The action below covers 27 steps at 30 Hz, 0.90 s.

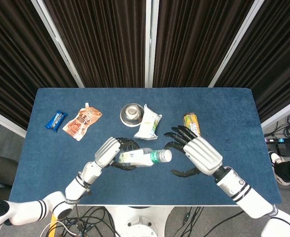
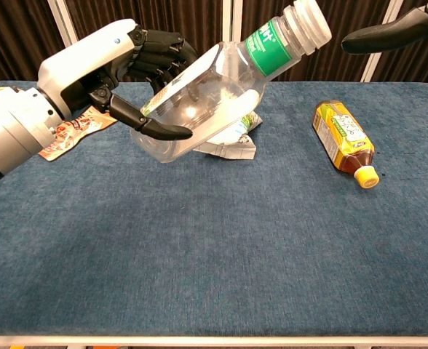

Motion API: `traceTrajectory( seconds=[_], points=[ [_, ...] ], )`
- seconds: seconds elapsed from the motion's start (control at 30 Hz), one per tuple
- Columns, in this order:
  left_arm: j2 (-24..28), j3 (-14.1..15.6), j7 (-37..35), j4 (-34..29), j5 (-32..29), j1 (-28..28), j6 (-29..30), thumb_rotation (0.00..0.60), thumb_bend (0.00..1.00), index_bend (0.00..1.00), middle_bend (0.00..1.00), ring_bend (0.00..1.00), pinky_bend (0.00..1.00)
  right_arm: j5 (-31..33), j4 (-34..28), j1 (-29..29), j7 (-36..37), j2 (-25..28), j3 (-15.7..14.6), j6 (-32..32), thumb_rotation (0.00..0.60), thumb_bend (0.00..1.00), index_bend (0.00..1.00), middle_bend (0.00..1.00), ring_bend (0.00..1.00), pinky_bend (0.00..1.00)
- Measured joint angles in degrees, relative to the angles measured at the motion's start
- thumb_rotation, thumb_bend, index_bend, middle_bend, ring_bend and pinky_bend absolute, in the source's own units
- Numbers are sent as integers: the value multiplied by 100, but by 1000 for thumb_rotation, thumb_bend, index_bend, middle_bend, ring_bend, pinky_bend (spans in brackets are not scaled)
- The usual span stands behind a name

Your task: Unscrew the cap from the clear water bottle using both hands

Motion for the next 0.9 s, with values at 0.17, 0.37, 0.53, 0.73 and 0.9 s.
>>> traceTrajectory(
  seconds=[0.17,0.37,0.53,0.73,0.9],
  points=[
    [-1,-5,1,-2,-2,-11,-11,600,320,613,584,511,595,-96,-33,11,-5,10,-26,-18,470,135,324,126,0,0],
    [-13,1,-13,20,-15,-14,-30,600,320,613,583,511,595,-173,-58,8,-45,-6,-46,6,470,136,324,126,0,0],
    [-25,8,-30,25,-4,3,14,600,320,613,583,512,595,-99,-33,17,-72,-30,-19,24,471,137,324,125,0,0],
    [-25,1,-68,28,1,0,26,600,319,613,583,512,595,-74,-6,36,-96,-62,0,33,472,138,324,126,0,0],
    [-24,-3,-134,23,-6,-7,15,600,320,613,583,512,595,-45,43,37,-109,-105,15,65,470,149,324,128,0,0]
  ],
)
